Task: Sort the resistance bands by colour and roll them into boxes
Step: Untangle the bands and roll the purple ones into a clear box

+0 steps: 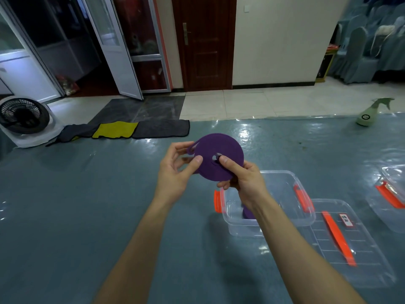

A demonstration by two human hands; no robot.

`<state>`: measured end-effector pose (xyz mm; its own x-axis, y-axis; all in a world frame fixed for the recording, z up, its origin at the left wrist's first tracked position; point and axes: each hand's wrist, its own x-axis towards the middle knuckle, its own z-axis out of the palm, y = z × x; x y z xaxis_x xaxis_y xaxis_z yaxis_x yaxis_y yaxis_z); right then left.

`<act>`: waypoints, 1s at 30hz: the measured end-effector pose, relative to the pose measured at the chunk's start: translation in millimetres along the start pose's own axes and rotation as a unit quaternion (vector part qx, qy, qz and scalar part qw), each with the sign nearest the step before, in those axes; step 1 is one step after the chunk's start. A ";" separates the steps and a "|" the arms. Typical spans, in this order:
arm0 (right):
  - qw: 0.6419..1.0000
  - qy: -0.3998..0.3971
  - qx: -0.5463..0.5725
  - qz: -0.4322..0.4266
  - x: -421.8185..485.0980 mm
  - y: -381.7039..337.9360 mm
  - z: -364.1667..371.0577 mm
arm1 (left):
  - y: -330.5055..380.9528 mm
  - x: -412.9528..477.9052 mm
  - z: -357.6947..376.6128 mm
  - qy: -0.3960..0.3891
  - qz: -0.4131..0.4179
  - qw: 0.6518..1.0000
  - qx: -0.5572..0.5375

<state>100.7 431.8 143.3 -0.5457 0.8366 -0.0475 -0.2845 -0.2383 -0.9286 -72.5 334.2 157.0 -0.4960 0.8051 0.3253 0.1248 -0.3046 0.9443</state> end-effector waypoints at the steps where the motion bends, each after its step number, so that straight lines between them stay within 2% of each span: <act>1: 1.000 0.010 0.009 0.003 -1.2 2.4 -2.9 | -3.0 -0.2 4.7 -0.013 -0.019 1.000 -0.012; 7: 0.999 0.026 0.002 0.028 -11.1 17.7 -35.8 | -24.1 12.6 24.9 -0.064 -0.076 0.995 -0.018; 9: 0.997 0.036 -0.064 0.024 -14.3 19.3 -53.7 | -33.1 18.1 31.8 -0.076 -0.091 0.993 -0.016; 10: 0.987 0.062 -0.147 0.009 -16.5 18.1 -63.0 | -37.9 21.0 36.2 -0.083 -0.100 0.991 -0.011; 11: 0.963 0.088 -0.256 -0.015 -18.7 15.8 -70.8 | -43.0 23.8 41.1 -0.093 -0.109 0.990 -0.005; 14: 0.838 0.102 -0.527 -0.101 -20.0 12.0 -90.7 | -58.0 30.8 62.0 -0.129 -0.136 0.982 0.011; 16: 0.780 0.112 -0.604 -0.120 -16.1 10.3 -102.7 | -66.4 35.5 80.8 -0.148 -0.156 0.977 0.014; 19: 0.741 0.153 -0.644 -0.115 -10.1 10.6 -124.4 | -76.4 45.4 109.6 -0.170 -0.200 0.965 0.003; 23: 0.735 0.156 -0.658 -0.047 1.5 20.3 -161.9 | -103.5 52.0 140.5 -0.208 -0.297 0.932 0.016; 26: 0.711 0.119 -0.692 0.043 12.4 39.2 -182.3 | -137.8 45.2 157.5 -0.210 -0.365 0.905 0.059; 30: 0.683 0.056 -0.712 0.153 30.2 66.5 -187.2 | -185.9 37.1 165.8 -0.199 -0.362 0.887 0.206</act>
<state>212.8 533.6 11.2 -0.3211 0.9069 -0.2728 0.9281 0.2439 -0.2815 28.4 505.0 2.0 -0.2425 0.8546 -0.4592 0.2419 0.5117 0.8244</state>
